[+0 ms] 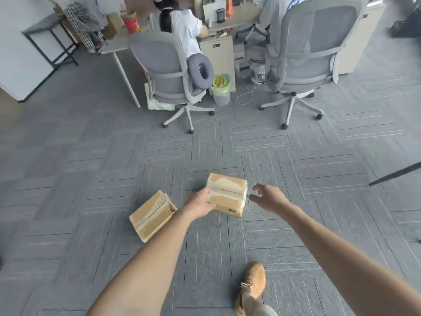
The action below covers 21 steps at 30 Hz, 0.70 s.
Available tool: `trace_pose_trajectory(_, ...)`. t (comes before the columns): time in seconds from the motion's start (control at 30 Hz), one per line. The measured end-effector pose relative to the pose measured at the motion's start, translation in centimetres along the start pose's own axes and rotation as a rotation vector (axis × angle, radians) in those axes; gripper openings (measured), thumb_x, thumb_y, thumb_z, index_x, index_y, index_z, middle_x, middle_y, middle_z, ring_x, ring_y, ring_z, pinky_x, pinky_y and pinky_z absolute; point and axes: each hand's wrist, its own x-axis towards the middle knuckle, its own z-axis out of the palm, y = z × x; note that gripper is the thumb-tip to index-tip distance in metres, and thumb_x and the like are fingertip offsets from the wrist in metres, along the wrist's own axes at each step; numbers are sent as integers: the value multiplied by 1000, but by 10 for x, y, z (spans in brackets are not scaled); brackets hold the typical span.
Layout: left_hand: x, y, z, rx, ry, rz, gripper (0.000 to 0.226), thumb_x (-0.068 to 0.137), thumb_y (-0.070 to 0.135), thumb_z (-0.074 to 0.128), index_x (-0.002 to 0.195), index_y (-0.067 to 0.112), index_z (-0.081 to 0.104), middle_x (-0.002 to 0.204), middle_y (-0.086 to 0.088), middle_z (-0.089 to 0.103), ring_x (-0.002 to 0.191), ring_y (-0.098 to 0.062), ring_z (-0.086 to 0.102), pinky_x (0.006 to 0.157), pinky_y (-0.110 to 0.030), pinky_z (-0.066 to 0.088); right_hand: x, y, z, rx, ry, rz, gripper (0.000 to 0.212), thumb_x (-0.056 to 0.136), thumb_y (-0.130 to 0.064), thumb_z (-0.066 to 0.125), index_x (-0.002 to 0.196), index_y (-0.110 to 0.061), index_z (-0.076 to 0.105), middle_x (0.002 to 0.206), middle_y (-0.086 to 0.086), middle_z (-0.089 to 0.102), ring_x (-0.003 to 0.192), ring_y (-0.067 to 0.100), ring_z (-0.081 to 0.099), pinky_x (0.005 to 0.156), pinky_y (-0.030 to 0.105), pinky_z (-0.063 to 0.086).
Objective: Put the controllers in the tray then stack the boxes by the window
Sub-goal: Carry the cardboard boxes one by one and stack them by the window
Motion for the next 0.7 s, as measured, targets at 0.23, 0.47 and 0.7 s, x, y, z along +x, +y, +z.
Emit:
trace_pose_trajectory(0.23,188,-29,-10,25,-135,-39,49,93,29,61,138,20,46,132,-5,59,111,-21,60,84,-29,48,167,5,17,-34,-120,101,55,94,-44,61,139,-15,52,133,9,63,117,25,62,98,39,51)
trace_pose_trajectory(0.47,332,-113,45,-11,-263,-120,49,92,28,63,138,17,49,134,-6,57,117,-21,58,93,-29,45,289,34,97,58,-200,206,71,86,-50,69,142,-14,48,136,9,60,121,24,59,102,39,49)
trace_pose_trajectory(0.7,447,-206,132,69,-391,-159,50,91,30,64,137,18,49,134,-5,56,118,-22,57,96,-33,46,389,88,211,140,-258,327,67,88,-43,70,143,-12,48,138,11,59,123,25,58,106,39,47)
